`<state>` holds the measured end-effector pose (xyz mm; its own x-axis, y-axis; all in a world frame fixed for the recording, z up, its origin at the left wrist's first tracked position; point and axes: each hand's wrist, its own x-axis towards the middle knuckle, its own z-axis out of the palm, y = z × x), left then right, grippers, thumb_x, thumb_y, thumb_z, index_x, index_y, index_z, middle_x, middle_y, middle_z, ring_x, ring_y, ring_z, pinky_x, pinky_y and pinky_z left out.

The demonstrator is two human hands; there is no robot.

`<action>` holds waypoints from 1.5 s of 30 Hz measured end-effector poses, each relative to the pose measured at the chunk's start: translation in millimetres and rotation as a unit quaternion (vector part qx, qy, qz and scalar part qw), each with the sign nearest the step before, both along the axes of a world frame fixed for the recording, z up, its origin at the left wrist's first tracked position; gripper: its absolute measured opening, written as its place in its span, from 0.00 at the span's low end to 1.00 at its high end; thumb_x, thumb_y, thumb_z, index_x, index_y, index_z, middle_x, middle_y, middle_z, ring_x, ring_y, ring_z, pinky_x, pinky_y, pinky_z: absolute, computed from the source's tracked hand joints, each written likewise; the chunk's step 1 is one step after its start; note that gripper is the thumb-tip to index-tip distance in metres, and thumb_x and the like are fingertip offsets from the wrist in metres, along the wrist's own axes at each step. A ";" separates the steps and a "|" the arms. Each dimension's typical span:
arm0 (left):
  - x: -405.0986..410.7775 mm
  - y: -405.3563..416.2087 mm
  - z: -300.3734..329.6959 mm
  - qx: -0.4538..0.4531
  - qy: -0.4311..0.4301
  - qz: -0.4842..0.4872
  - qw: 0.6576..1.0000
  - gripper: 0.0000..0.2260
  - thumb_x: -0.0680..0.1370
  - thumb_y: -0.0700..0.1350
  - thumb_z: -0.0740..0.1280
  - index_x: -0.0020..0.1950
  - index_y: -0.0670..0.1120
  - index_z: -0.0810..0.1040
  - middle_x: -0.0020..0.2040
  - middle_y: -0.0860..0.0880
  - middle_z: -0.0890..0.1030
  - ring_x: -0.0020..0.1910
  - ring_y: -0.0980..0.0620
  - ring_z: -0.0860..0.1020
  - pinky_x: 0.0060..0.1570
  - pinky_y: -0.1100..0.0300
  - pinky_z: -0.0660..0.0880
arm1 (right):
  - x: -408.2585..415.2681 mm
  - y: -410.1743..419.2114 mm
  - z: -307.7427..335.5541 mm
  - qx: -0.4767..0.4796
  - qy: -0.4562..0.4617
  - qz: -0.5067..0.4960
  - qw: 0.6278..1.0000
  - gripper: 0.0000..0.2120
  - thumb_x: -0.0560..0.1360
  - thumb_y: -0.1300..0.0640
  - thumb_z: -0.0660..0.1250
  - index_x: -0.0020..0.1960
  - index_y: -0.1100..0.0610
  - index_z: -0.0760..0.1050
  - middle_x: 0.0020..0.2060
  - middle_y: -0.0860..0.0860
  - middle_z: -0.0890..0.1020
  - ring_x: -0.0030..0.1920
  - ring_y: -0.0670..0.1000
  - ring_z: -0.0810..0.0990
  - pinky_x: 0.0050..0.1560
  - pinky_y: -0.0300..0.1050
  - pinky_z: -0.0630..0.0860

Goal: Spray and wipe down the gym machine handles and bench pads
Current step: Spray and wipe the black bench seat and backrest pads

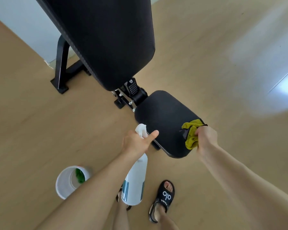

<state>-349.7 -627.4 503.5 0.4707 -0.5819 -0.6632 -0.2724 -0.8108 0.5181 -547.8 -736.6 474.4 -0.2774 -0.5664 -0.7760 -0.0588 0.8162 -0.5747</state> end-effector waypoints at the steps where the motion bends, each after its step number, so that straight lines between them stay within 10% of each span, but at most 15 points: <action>1: 0.6 1.6 0.0 0.003 0.007 -0.005 1.000 0.25 0.72 0.70 0.68 0.43 0.47 0.78 0.37 0.49 0.82 0.35 0.54 0.79 0.31 0.63 0.71 | -0.5 -1.0 -4.9 -0.006 0.001 0.001 1.000 0.23 0.66 0.64 0.56 0.57 0.68 0.79 0.47 0.61 0.86 0.33 0.59 0.76 0.37 0.46 0.74; 16: 32.2 -6.5 -10.6 -0.040 0.036 0.043 0.998 0.20 0.76 0.63 0.69 0.51 0.45 0.77 0.35 0.48 0.80 0.32 0.53 0.78 0.37 0.59 0.75 | 32.9 -14.6 20.6 -0.238 0.165 0.198 0.937 0.15 0.77 0.62 0.52 0.50 0.49 0.75 0.42 0.47 0.77 0.44 0.54 0.76 0.47 0.57 0.76; 19: 45.6 -14.7 -23.9 -0.050 0.027 0.090 0.994 0.16 0.76 0.60 0.70 0.49 0.47 0.80 0.38 0.48 0.83 0.31 0.56 0.78 0.33 0.62 0.73 | 46.9 -12.7 -5.2 -0.304 0.243 0.363 0.847 0.16 0.80 0.64 0.55 0.62 0.53 0.76 0.53 0.48 0.79 0.56 0.53 0.75 0.54 0.47 0.69; 24: 53.3 -28.4 -60.5 -0.075 0.011 0.125 0.989 0.06 0.75 0.49 0.68 0.46 0.47 0.79 0.39 0.50 0.86 0.27 0.55 0.77 0.36 0.62 0.74 | 41.6 10.5 -86.4 -0.273 0.349 0.682 0.582 0.24 0.82 0.54 0.60 0.77 0.54 0.67 0.77 0.54 0.67 0.78 0.58 0.62 0.78 0.55 0.59; 33: 53.5 -54.0 -118.3 -0.016 0.019 0.190 0.981 0.12 0.75 0.52 0.65 0.49 0.44 0.81 0.34 0.48 0.84 0.32 0.51 0.79 0.23 0.66 0.69 | 42.3 16.2 -108.8 -0.304 0.310 0.773 0.463 0.28 0.83 0.43 0.46 0.81 0.50 0.58 0.80 0.49 0.58 0.81 0.52 0.52 0.80 0.54 0.53; 45: 74.8 -61.6 -163.1 0.014 0.004 0.178 0.984 0.15 0.70 0.57 0.70 0.46 0.46 0.81 0.38 0.46 0.84 0.35 0.47 0.83 0.31 0.61 0.76 | 128.7 -60.4 -138.0 -0.335 0.279 0.759 0.485 0.26 0.85 0.46 0.45 0.82 0.49 0.55 0.81 0.47 0.54 0.81 0.49 0.46 0.80 0.48 0.41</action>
<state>-274.9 -688.9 340.4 0.6361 -0.3623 -0.6813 0.0353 -0.8683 0.4947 -419.2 -797.0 336.4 0.7919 -0.5195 -0.3208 -0.5974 -0.7680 -0.2309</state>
